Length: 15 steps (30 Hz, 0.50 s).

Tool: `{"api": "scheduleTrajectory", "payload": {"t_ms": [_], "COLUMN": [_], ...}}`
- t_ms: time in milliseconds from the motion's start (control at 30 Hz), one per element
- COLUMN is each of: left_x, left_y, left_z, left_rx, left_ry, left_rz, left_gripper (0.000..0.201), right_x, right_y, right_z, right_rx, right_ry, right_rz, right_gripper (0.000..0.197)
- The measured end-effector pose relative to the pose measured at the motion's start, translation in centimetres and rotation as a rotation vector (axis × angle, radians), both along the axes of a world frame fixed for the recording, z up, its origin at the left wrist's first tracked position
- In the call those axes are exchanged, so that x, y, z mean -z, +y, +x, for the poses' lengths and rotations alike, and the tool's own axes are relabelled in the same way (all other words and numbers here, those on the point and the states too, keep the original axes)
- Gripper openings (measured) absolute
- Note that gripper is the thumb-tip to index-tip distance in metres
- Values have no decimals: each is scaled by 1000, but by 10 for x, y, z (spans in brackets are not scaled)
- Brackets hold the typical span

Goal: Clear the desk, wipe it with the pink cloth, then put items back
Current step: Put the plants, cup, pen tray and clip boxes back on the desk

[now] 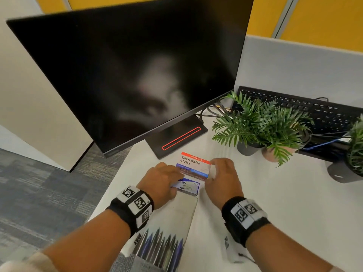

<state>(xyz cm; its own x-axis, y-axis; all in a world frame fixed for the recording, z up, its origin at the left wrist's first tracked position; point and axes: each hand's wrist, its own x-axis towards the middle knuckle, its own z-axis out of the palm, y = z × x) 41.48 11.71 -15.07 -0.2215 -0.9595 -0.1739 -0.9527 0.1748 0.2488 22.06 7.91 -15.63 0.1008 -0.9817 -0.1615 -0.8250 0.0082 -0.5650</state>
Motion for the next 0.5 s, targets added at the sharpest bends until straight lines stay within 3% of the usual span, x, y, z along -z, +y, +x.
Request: {"api": "scheduleTrajectory", "payload": {"t_ms": [67, 133, 200, 300, 400, 500], "left_x": [-2, 0, 5, 12, 11, 8], "left_y": [19, 40, 61, 80, 87, 92], "left_z": [10, 19, 23, 20, 16, 15], "left_rx": [-161, -360, -491, -600, -711, -741], "left_ry": [47, 52, 52, 130, 257, 351], "left_rz": [-59, -4, 144, 268, 337, 368], "left_gripper": [36, 38, 50, 57, 50, 30], "right_x": [-5, -2, 4, 10, 12, 13], "right_y": [26, 53, 76, 96, 103, 108], "right_z": [-1, 2, 7, 16, 22, 19], "right_rx": [56, 33, 14, 16, 40, 57], "right_ry": [-52, -56, -55, -56, -86, -93], "right_rz": [76, 234, 396, 486, 508, 523], "right_gripper": [29, 22, 33, 52, 46, 45]}}
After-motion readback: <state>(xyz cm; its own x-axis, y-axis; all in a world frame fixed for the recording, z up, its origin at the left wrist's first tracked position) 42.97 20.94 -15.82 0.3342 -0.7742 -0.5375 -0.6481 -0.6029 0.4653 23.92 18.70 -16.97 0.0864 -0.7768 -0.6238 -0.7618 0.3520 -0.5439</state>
